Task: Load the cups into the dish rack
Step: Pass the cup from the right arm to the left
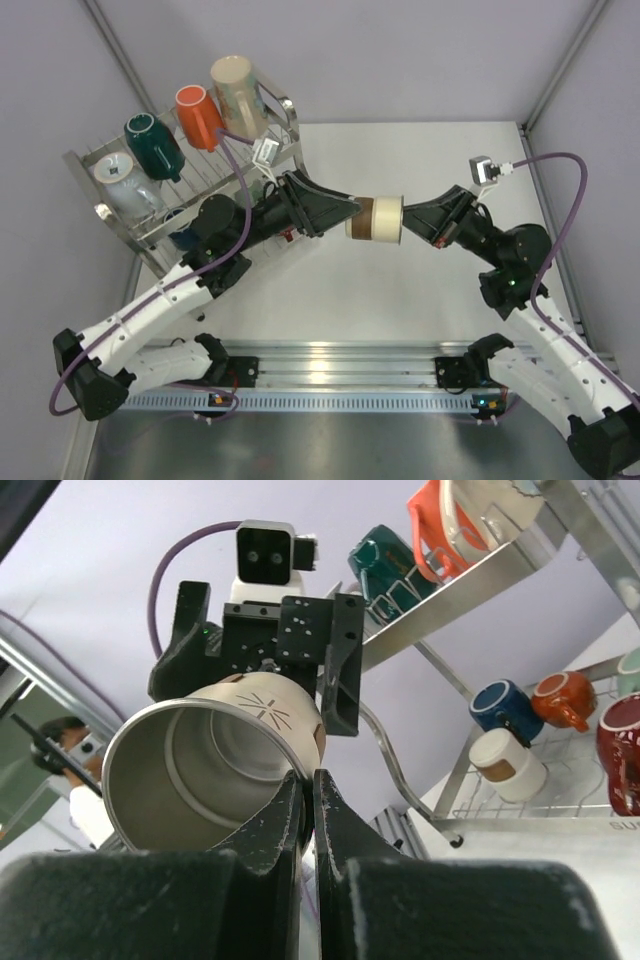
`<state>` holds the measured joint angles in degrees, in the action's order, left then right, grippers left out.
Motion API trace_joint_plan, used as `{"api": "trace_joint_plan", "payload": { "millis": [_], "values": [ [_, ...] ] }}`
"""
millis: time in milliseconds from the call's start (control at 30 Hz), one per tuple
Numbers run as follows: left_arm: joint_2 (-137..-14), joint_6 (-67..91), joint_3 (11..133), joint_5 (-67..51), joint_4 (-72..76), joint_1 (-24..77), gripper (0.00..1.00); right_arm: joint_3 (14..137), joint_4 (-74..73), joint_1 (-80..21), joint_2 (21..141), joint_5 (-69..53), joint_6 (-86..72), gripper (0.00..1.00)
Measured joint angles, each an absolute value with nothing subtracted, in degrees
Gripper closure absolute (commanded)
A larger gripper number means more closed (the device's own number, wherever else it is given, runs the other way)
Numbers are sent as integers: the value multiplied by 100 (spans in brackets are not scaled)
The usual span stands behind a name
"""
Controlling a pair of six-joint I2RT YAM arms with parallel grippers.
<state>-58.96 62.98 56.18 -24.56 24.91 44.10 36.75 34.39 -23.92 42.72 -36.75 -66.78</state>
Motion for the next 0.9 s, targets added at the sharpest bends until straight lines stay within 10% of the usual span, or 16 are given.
{"api": "trace_joint_plan", "payload": {
  "millis": [900],
  "values": [
    [-6086,6152,4976,-1715,4005,5122,14,3544,4737,-2383,4696,-3267,-7275,100]
  ]
}}
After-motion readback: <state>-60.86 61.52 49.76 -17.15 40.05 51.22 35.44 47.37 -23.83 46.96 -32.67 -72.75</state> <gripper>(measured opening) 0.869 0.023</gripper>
